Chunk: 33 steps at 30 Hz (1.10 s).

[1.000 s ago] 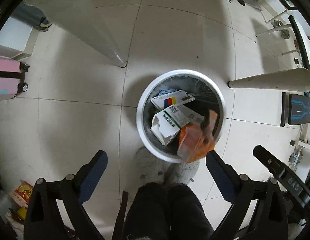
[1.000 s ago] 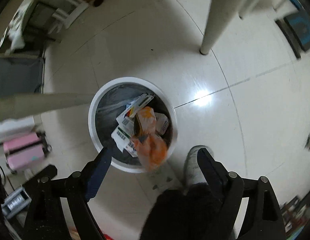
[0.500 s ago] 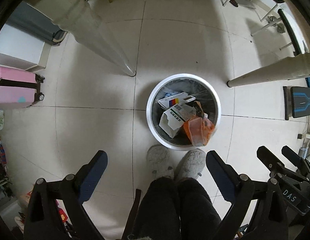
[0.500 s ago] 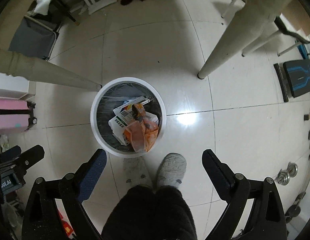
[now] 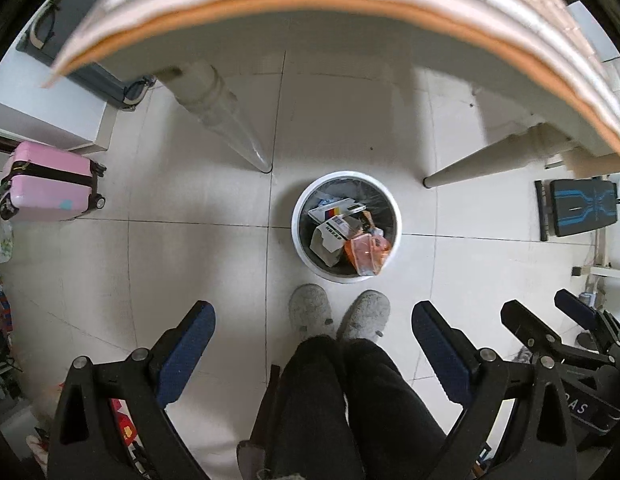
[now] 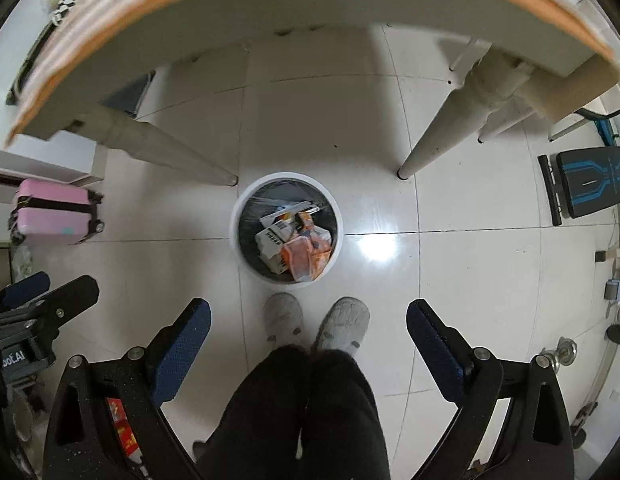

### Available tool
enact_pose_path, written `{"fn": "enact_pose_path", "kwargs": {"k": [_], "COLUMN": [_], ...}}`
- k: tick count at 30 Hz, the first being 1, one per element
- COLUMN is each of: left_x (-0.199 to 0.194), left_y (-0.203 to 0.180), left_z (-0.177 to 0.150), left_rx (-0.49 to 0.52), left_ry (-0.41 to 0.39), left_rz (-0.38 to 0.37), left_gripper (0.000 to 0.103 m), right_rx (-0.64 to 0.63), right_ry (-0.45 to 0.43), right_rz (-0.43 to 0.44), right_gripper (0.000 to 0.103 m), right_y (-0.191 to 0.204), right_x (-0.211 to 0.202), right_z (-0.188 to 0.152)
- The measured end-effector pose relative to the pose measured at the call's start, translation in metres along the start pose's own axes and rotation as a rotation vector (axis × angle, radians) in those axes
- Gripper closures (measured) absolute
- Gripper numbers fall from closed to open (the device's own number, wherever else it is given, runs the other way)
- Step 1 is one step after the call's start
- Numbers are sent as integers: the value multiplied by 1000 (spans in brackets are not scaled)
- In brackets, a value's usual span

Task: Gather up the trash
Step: 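Raise both tools from the bin back toward the table, then grasp the silver foil pouch with left tool while right tool grasps the blister pack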

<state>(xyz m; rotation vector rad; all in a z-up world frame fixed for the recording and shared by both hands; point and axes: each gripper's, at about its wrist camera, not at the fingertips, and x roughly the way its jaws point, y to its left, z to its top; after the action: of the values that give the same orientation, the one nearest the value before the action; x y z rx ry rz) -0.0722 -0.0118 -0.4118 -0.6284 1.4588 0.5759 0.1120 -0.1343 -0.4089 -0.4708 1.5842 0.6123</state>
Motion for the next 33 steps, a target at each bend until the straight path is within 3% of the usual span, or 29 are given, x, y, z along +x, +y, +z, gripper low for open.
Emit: {"fn": "enact_pose_path", "kwargs": {"k": [10,14,17,24,33], "left_x": [-89,-110,-118,-115,-71], "left_y": [9,12,10,-24,-88], "left_z": [-3,21,50,147,326], "left_rx": [4,-35,-62,-23,26], "left_ry": [-88,-145,-182,-217,-156], "left_rz": [-17,7,26,108,159], "left_gripper": [2,2,2,2,2], "right_rx": [20,68,120,125,-9], "right_ry": [-46,-91,-118,-153,-116], "right_rz": [36,70,99,79,26], "right_gripper": [3,3,3,3,3], "right_y": [17,15,1,-40,-79], "right_x": [-123,-162,-182,-194,-149], "right_z": [-8,12,44,173,427]}}
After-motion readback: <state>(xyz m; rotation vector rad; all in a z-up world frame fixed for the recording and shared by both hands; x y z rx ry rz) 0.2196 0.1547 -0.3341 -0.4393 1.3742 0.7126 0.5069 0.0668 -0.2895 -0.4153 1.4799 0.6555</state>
